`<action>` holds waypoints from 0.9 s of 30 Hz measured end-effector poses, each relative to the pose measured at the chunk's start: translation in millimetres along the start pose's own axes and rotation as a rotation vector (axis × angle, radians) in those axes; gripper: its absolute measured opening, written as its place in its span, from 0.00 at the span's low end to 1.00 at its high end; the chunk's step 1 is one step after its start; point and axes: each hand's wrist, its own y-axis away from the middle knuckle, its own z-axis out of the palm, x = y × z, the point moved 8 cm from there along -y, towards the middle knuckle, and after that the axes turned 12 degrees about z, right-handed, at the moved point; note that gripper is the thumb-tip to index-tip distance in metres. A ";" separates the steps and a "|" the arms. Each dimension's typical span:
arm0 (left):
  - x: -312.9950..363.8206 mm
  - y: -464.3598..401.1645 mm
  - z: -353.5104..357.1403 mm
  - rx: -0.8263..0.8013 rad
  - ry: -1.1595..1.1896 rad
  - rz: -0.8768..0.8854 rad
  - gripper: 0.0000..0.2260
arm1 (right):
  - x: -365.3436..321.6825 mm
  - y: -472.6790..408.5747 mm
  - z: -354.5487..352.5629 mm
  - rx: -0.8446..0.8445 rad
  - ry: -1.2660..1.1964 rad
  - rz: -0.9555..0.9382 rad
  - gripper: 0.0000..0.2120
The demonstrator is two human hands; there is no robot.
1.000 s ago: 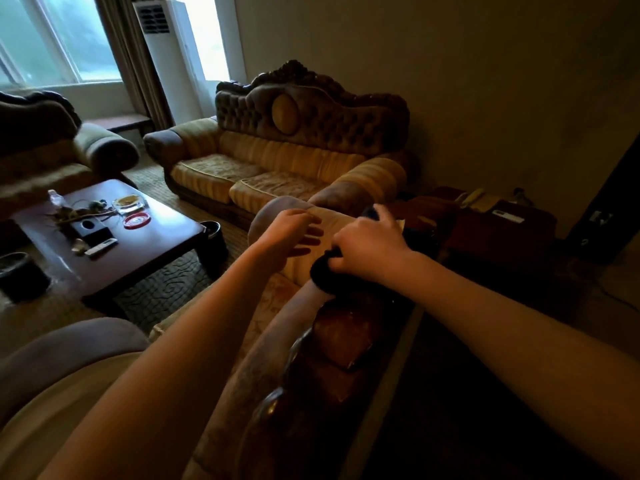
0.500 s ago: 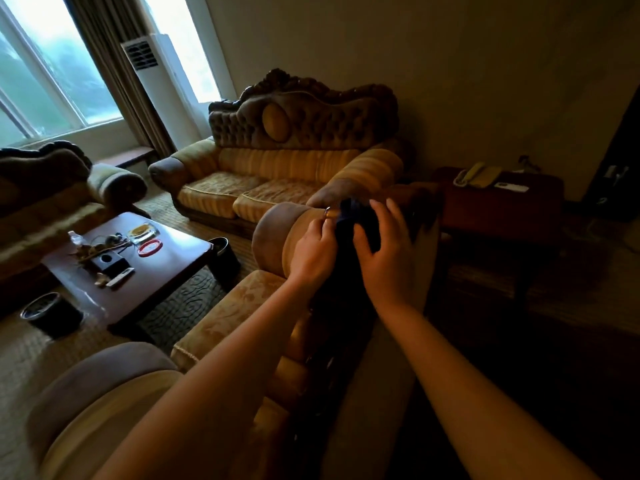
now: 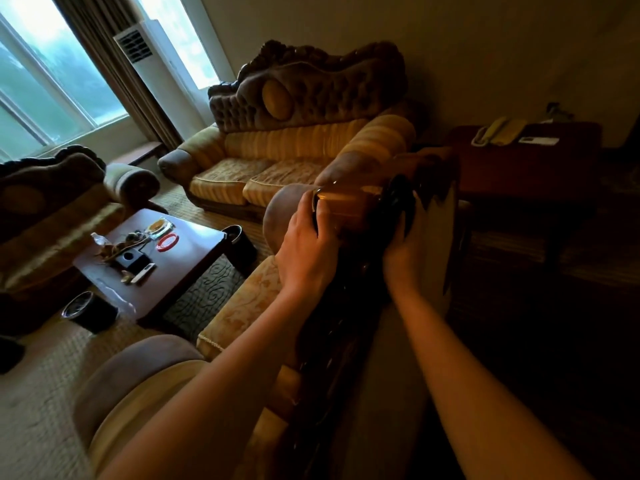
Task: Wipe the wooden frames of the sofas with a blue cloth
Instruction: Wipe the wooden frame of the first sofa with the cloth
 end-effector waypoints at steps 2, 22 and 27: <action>0.4 1.0 -1.3 0.025 0.017 0.022 0.20 | 17.6 -20.8 1.5 -0.015 0.009 0.052 0.20; -6.4 1.5 -1.4 0.043 -0.016 -0.031 0.17 | -6.9 48.3 6.4 -0.106 -0.128 -0.041 0.26; -5.9 0.5 -3.3 0.059 0.006 -0.048 0.17 | 38.9 -14.0 6.5 -0.082 -0.168 0.112 0.22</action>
